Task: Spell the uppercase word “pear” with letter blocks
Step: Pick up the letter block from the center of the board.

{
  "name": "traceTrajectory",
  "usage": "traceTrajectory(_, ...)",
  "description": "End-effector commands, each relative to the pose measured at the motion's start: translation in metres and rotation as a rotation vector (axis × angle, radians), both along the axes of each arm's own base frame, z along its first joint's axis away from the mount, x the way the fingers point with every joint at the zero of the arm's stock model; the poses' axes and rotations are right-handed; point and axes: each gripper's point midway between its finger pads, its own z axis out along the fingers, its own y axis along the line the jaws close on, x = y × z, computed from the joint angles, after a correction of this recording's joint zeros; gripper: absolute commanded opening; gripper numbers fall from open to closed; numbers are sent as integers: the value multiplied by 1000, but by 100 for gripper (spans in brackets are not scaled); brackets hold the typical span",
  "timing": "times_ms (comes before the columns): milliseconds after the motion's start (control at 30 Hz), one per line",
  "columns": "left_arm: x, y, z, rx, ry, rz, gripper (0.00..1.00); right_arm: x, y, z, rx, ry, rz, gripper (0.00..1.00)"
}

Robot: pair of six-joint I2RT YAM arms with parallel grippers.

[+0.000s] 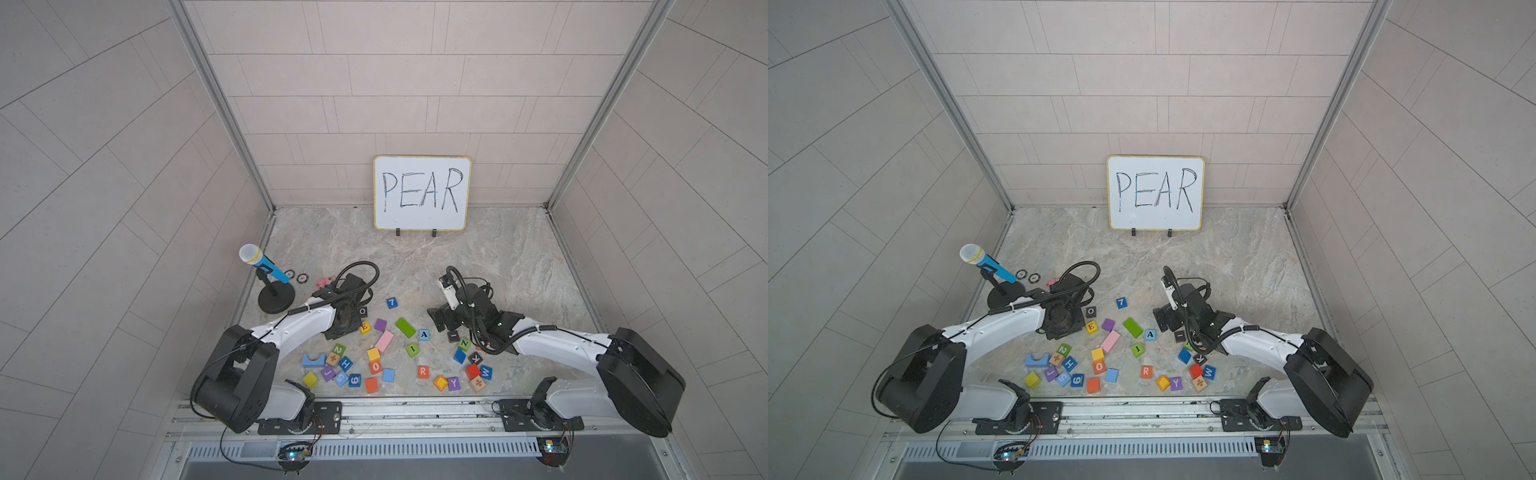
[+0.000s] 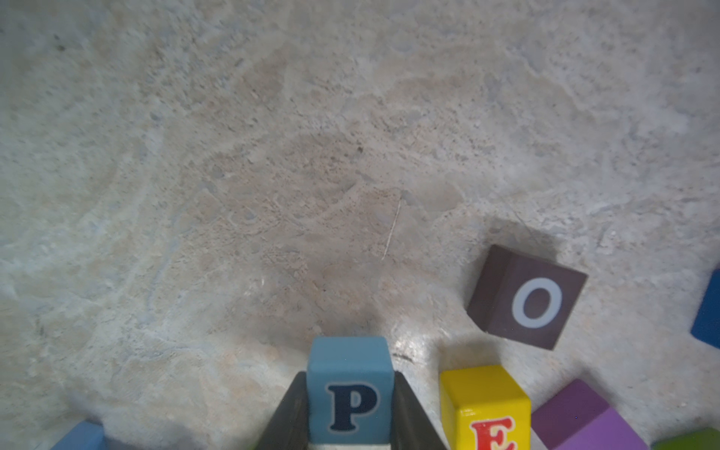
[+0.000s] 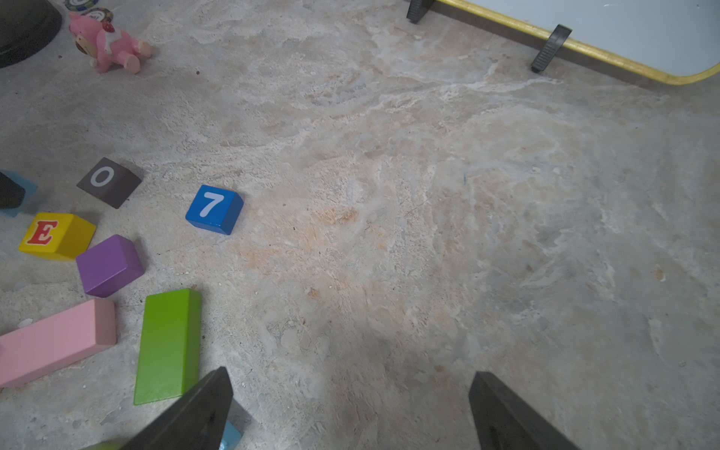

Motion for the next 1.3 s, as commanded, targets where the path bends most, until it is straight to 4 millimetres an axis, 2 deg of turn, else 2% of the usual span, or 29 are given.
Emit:
traceTrajectory(0, -1, 3, 7, 34, 2, -18, 27, -1, -3, 1, 3, -8, -18, 100)
traceTrajectory(467, 11, 3, 34, 59, -53, -72, 27, 6, -2, 7, 7, -21, -43, 100)
traceTrajectory(700, 28, -7, 48, 45, -90, -108, 27, 17, 2, 15, -9, -45, -52, 100)
traceTrajectory(767, 36, -11, 53, 40, -104, -120, 27, 20, 1, 11, -30, -47, -57, 100)
traceTrajectory(800, 41, -14, 56, 37, -112, -127, 27, 28, 6, 20, -24, -70, -60, 100)
traceTrajectory(967, 66, -32, 67, 17, -137, -171, 27, 50, 15, 21, -31, -95, -79, 100)
traceTrajectory(1267, 114, -64, 73, -11, -164, -232, 27, 101, 35, 10, -1, -99, -110, 100)
